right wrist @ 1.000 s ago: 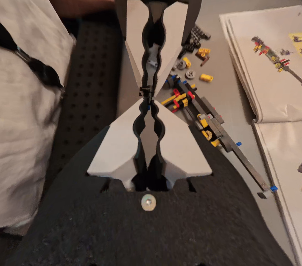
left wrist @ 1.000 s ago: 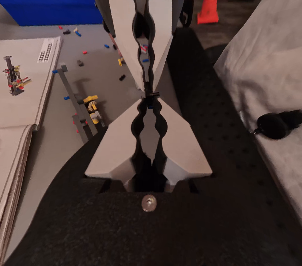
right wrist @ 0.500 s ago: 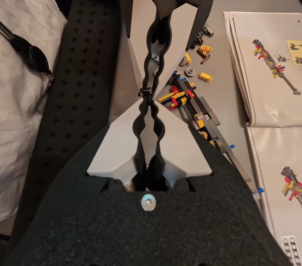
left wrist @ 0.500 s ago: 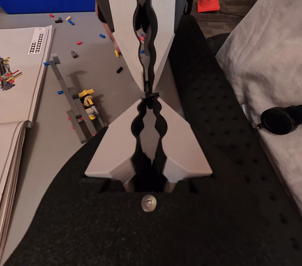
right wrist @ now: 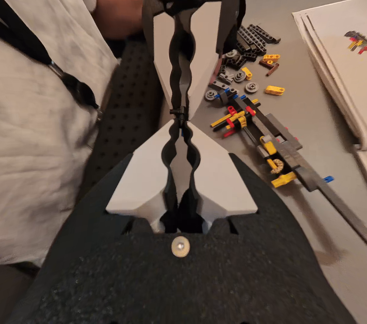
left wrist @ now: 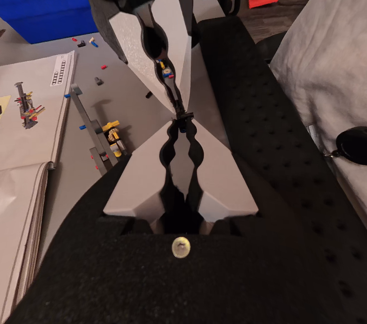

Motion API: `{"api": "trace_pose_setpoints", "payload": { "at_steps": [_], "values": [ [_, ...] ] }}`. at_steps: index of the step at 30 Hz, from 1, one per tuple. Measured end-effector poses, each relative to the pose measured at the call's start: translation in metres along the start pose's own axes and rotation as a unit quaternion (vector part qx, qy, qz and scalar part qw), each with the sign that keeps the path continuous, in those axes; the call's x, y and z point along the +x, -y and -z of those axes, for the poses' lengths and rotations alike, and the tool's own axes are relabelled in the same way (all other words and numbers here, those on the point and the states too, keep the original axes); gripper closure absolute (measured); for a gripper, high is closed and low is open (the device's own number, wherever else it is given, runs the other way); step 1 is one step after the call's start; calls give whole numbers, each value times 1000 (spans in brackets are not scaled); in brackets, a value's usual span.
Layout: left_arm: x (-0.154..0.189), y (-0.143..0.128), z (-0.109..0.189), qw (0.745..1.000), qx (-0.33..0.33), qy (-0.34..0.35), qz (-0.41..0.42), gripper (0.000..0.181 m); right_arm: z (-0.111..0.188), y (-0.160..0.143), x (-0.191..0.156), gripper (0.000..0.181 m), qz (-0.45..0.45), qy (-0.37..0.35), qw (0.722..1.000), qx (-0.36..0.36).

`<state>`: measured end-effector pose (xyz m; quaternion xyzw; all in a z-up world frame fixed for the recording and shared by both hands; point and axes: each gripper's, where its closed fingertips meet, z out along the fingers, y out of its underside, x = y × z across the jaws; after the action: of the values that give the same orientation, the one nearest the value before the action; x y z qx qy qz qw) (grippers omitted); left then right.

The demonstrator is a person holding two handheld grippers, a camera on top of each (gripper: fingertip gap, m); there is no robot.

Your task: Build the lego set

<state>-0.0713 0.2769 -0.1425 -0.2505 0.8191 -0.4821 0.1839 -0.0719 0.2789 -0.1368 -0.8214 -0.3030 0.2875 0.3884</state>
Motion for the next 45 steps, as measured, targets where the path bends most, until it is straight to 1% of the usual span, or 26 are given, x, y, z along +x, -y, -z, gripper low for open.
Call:
{"api": "trace_pose_setpoints", "payload": {
  "at_steps": [3, 4, 6, 9, 13, 16, 18, 19, 20, 22, 23, 25, 26, 27, 29, 30, 32, 35, 37, 39, 42, 45],
  "values": [
    [-2, 9, 1, 1000, 29, 8, 3, 175, 3, 7, -3, 178, -65, 34, 996, 55],
    [-4, 10, 1, 999, 33, 9, 8, 175, 5, 7, -2, 178, -71, 28, 996, 55],
    [-8, 12, -3, 999, 35, 27, 4, 174, 11, 2, 2, 178, -52, 3, 998, 22],
    [-11, 15, -7, 998, 31, 45, -11, 174, 16, 2, 3, 178, -34, -2, 999, -15],
    [-14, 16, -2, 997, 43, 57, -5, 175, 14, 9, 6, 178, -56, 6, 998, 8],
    [-26, 19, 6, 994, 53, 91, 0, 175, 17, 18, 16, 176, -65, -26, 997, 22],
    [-41, 24, 14, 988, 67, 137, 8, 175, 21, 24, 24, 145, -87, -56, 994, 26],
    [-49, 24, 18, 984, 65, 167, 1, 175, 24, 28, 27, 134, -103, -68, 992, 32],
    [-56, 24, 22, 978, 59, 201, -12, 175, 27, 30, 33, 133, -122, -94, 987, 41],
    [-66, 23, 25, 966, 41, 252, -43, 175, 31, 41, 43, 138, -154, -153, 973, 78],
    [-69, 23, 27, 958, 31, 278, -61, 175, 35, 44, 51, 146, -175, -195, 960, 98],
    [-77, 21, 29, 938, 1, 330, -103, 175, 35, 52, 57, 150, -190, -249, 940, 137],
    [-79, 21, 30, 930, -10, 349, -119, 175, 35, 53, 59, 152, -185, -282, 930, 143],
    [-81, 21, 30, 922, -17, 364, -128, 175, 32, 52, 61, 154, -174, -309, 926, 132],
    [-83, 20, 30, 917, -27, 377, -131, 175, 32, 50, 66, 158, -155, -367, 910, 117],
    [-83, 21, 30, 915, -27, 380, -134, 175, 30, 50, 66, 158, -150, -380, 906, 113],
    [-82, 20, 28, 913, -35, 381, -139, 175, 29, 48, 67, 157, -148, -398, 899, 102],
    [-81, 18, 26, 914, -43, 378, -139, 175, 29, 44, 68, 160, -144, -410, 896, 89],
    [-81, 19, 27, 908, -51, 388, -152, 175, 28, 45, 67, 165, -142, -409, 897, 89],
    [-81, 18, 28, 905, -55, 391, -156, 174, 27, 44, 67, 166, -124, -421, 896, 72],
    [-82, 21, 32, 902, -47, 400, -155, 175, 28, 50, 67, 166, -129, -430, 890, 86],
    [-86, 22, 35, 909, -22, 396, -125, 174, 28, 54, 70, 166, -140, -421, 891, 97]
  ]
}}
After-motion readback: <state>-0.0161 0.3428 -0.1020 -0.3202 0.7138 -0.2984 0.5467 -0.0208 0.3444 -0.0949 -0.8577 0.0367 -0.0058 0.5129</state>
